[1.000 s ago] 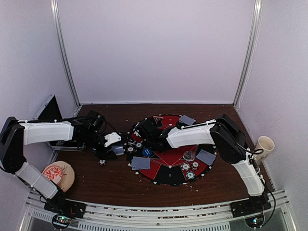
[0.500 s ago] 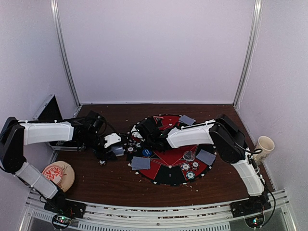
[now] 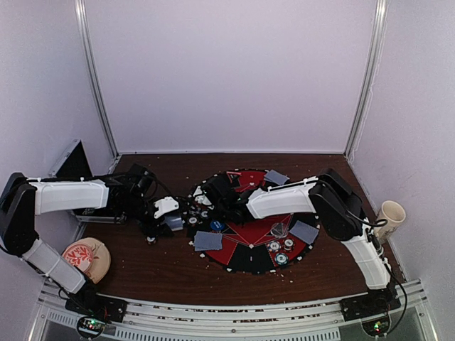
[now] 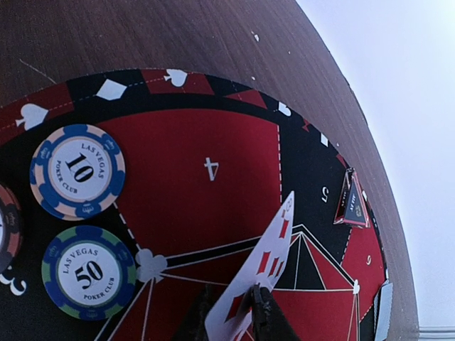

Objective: Distribute texas hold em gaming equipment
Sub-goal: Flop the poker card in the community card area.

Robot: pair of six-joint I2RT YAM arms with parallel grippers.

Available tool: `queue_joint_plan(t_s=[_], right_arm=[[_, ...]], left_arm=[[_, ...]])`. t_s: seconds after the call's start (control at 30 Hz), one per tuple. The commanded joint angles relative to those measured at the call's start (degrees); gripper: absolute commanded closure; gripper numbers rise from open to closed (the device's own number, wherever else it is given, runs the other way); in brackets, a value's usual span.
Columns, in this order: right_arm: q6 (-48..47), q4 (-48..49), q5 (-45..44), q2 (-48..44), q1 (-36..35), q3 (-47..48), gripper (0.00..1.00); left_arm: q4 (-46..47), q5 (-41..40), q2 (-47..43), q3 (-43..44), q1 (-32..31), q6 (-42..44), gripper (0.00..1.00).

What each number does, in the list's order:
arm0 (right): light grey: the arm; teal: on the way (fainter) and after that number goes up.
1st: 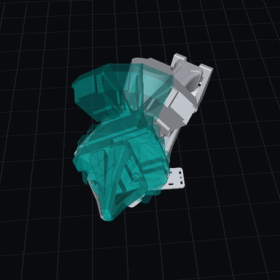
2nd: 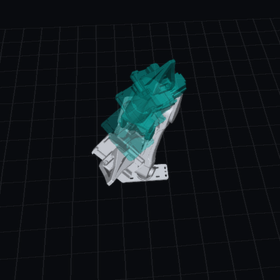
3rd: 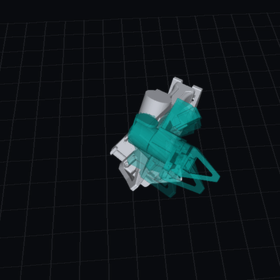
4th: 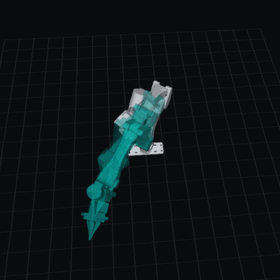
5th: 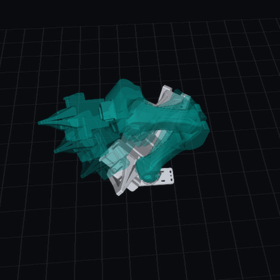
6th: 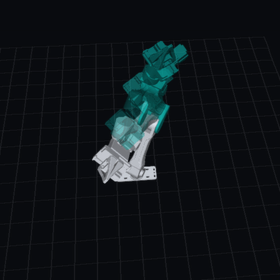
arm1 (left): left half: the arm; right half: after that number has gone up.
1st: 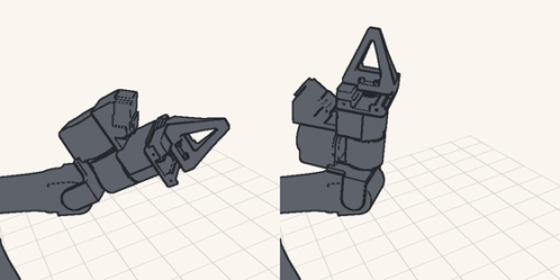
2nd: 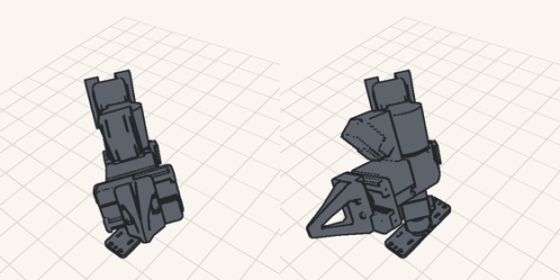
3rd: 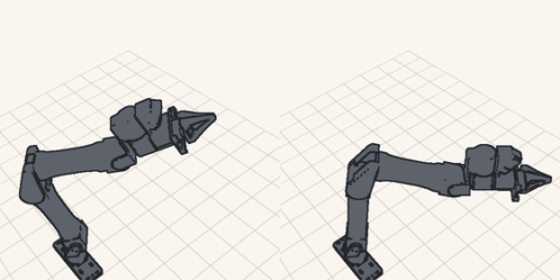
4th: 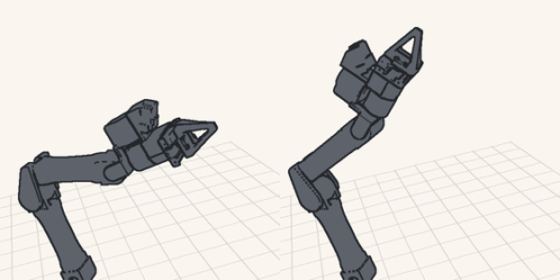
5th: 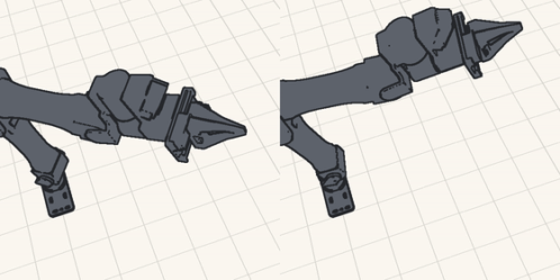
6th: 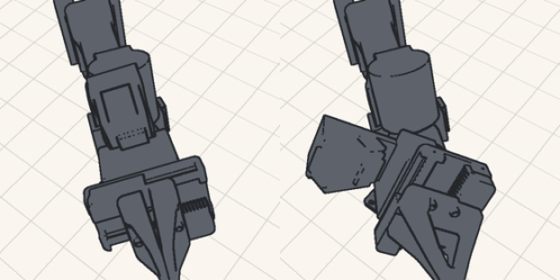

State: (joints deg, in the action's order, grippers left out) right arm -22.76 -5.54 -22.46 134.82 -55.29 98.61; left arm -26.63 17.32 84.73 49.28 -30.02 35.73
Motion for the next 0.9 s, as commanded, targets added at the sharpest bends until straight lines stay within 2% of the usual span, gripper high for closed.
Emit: queue_joint_plan(t_s=[0.0, 0.87], right_arm=[[-0.2, -0.3, 0.1, -0.8, 0.3, -1.5, 0.78], [2.4, -0.1, 1.6, -5.9, 0.3, -3.2, 0.63]], left_arm=[[1.6, 1.6, -1.1, 0.3, 0.5, 0.4, 0.46], [1.6, 2.2, -1.1, 0.7, 0.6, 0.0, 0.46]])
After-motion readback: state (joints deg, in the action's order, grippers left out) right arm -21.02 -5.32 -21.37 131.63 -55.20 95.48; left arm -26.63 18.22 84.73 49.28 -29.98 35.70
